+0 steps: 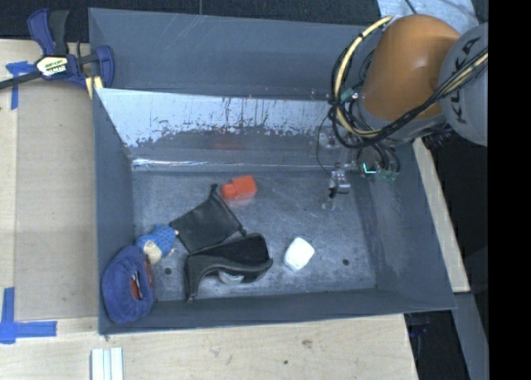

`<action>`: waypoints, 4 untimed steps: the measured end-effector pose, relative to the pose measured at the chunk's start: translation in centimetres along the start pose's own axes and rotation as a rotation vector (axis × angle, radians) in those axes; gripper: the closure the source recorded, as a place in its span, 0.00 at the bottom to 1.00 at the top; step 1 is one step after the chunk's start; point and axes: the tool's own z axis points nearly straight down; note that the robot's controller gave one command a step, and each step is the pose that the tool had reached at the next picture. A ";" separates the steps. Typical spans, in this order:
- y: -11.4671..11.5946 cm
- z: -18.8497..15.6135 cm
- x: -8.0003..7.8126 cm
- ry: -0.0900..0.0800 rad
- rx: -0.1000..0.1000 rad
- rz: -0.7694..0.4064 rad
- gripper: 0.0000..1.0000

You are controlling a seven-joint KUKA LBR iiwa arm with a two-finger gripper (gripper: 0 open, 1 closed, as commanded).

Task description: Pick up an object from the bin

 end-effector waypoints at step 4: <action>4.1 9.8 9.2 -0.002 0.001 -0.793 0.00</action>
Offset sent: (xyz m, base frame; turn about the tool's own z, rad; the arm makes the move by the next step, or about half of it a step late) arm -0.1019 0.0449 -0.0970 -0.2985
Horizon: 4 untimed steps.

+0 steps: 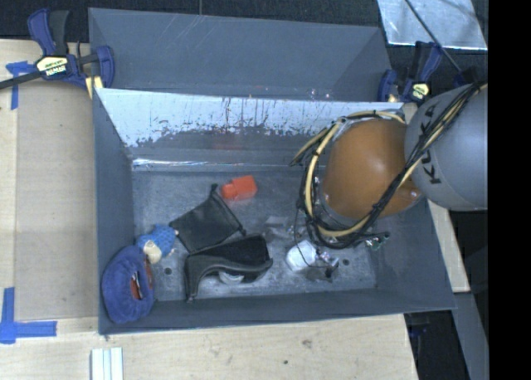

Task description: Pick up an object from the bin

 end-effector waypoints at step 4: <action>-0.3 -12.1 -0.4 -0.009 0.008 0.008 1.00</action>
Offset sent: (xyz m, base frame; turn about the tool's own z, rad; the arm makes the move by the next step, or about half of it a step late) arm 0.0000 0.0000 0.0000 0.0000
